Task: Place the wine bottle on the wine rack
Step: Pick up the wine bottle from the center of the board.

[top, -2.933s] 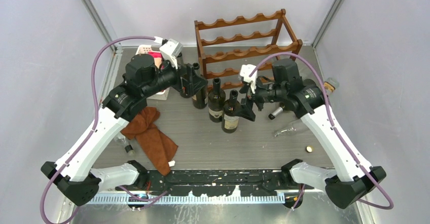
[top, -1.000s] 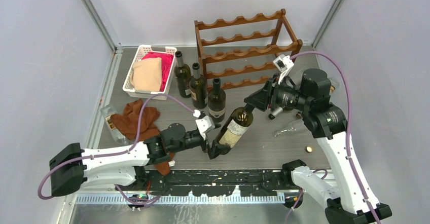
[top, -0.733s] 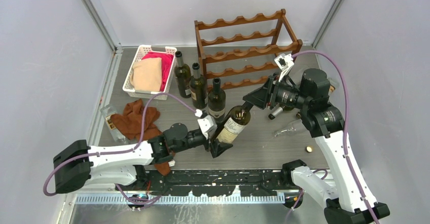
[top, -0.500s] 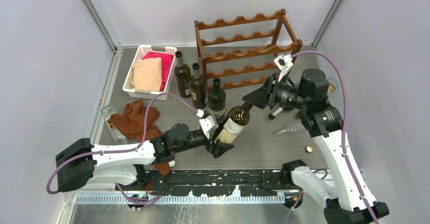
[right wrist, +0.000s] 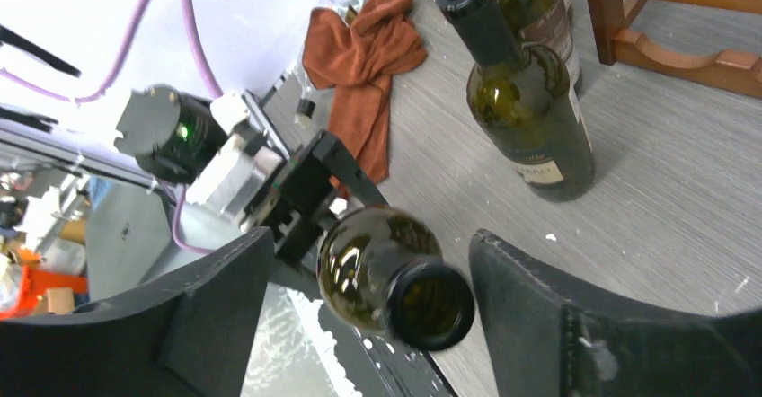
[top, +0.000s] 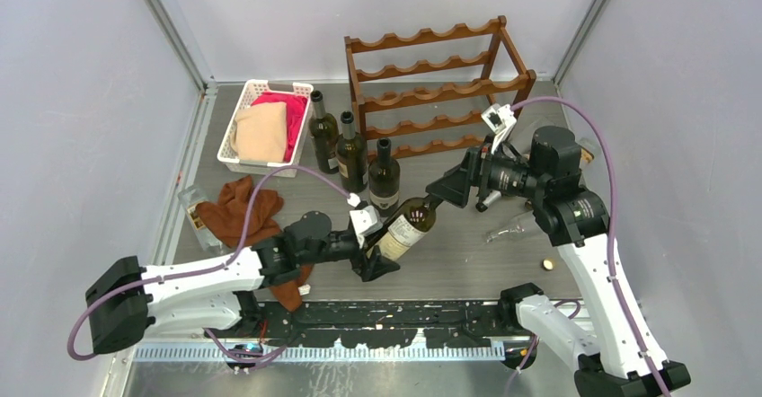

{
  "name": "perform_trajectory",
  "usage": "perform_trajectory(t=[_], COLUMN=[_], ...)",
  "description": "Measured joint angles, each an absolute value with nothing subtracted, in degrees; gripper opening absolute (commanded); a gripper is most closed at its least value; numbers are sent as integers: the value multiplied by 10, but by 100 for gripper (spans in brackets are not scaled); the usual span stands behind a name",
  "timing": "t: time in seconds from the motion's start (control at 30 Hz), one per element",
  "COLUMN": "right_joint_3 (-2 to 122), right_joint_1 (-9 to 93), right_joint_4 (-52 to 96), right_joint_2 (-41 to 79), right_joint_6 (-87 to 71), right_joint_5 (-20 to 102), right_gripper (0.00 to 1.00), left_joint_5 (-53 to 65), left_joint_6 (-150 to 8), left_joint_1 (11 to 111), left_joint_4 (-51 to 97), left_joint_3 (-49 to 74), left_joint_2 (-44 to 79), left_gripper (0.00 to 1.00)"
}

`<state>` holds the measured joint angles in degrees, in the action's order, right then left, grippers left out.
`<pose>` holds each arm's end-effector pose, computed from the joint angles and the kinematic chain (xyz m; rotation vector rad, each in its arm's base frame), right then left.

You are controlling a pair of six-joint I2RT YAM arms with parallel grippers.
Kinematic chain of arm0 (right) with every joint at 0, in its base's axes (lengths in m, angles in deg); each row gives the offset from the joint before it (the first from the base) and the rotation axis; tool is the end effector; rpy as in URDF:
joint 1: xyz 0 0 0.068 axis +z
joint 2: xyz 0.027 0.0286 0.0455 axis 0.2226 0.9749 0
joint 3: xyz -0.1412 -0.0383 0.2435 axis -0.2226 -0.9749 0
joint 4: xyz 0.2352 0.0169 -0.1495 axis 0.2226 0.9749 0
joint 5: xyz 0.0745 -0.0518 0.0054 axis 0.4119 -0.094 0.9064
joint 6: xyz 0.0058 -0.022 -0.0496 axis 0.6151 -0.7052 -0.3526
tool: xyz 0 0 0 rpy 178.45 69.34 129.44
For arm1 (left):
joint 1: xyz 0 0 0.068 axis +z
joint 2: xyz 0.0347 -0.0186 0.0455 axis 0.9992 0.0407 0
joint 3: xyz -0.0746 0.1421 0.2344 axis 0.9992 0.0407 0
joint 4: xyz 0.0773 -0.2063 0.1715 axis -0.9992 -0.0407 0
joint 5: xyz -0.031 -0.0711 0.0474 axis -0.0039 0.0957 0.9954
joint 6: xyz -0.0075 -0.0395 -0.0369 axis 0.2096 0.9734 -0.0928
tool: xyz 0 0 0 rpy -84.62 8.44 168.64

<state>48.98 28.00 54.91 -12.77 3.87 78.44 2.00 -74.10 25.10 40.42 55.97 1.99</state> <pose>0.1607 0.0703 0.4192 -0.5005 1.8857 1.1364 0.1069 -0.2227 0.2435 1.0101 1.6217 -1.0665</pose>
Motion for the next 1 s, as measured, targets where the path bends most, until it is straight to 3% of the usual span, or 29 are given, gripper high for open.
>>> perform_trajectory(t=[0.53, 0.83, 1.0], right_joint_3=[603, 542, 518], right_joint_1=[280, 280, 301], right_joint_4=[714, 805, 902], right_joint_2=[-101, -97, -72], right_joint_6=[-272, -570, -746], right_joint_5=[788, 895, 895], right_gripper=[96, 99, 98], left_joint_5=[-135, -173, -188], left_joint_6=[-809, -875, -907], left_joint_1=[341, 341, 341], left_joint_4=[142, 93, 61], left_joint_3=[527, 482, 450], left_joint_2=[-5, 41, 78], left_gripper=[0, 0, 0])
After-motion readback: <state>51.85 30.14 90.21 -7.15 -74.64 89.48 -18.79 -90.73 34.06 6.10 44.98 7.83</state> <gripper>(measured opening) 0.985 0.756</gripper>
